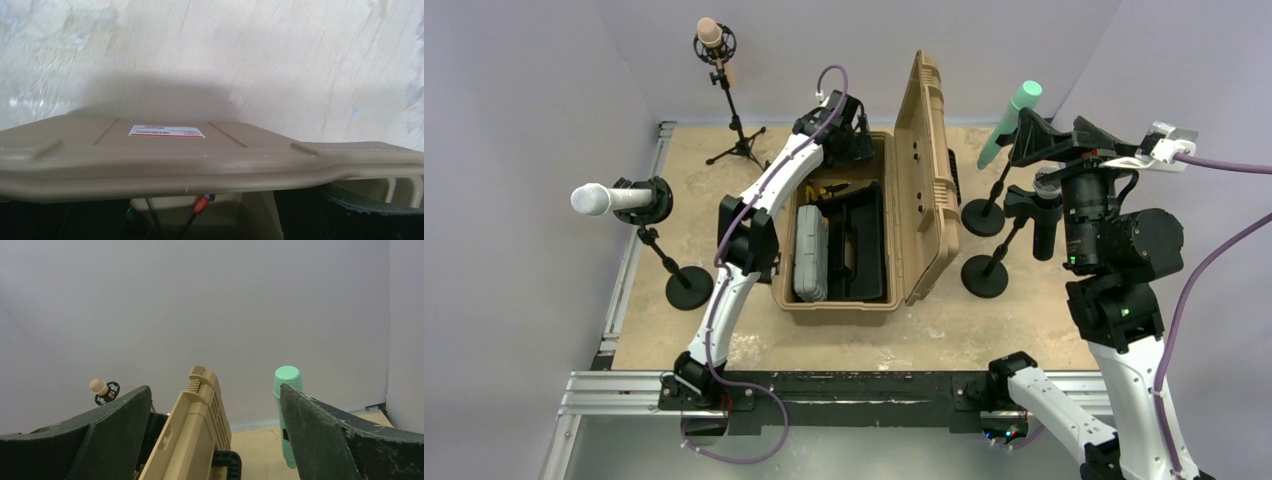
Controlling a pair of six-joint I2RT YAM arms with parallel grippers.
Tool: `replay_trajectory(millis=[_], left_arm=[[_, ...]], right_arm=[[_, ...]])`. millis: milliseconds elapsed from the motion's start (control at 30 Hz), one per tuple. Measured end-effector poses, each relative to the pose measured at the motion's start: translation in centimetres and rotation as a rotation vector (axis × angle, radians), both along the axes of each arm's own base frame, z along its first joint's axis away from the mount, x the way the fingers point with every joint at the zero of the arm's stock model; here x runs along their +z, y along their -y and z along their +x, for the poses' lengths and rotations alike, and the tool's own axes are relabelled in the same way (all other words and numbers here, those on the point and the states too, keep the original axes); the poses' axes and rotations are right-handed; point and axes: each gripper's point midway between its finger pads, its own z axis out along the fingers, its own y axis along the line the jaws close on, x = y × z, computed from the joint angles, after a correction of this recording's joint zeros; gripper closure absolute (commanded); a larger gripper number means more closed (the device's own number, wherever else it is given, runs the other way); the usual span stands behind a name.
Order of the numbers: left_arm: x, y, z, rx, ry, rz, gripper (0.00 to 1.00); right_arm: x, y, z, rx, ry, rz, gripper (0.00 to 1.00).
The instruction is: Remove the microphone from the stand
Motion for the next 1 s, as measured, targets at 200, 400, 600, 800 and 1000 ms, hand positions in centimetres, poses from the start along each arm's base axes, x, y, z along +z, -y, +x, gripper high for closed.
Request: replay_trajectory(millis=[200,400,600,800,1000], left_arm=[[-0.5,1.2,4.8,0.018,0.131,-0.094,0.0],[-2.0,1.5,9.1,0.057,0.225,-0.208,0.0],[-1.5,0.9,11.0,0.084,0.296,-0.23,0.0],[-0.5,0.4,10.7,0.04,0.314,-0.178,0.0],[9.6,-2.4,8.7,-0.002,0.405,-0.158,0.0]], right_arm=[[-0.3,-0.6,0.4,0.023,-0.01,-0.005,0.01],[-0.5,-1.3,0.6,0.06,-0.019,-0.015,0.01],[-0.3,-2.1,0.5,0.105,-0.011,-0.02,0.01],[-0.4,-2.8,0.7,0.135,-0.015,-0.022,0.01],[-0.7,-2.7,0.9,0.13,-0.019,-0.009,0.01]])
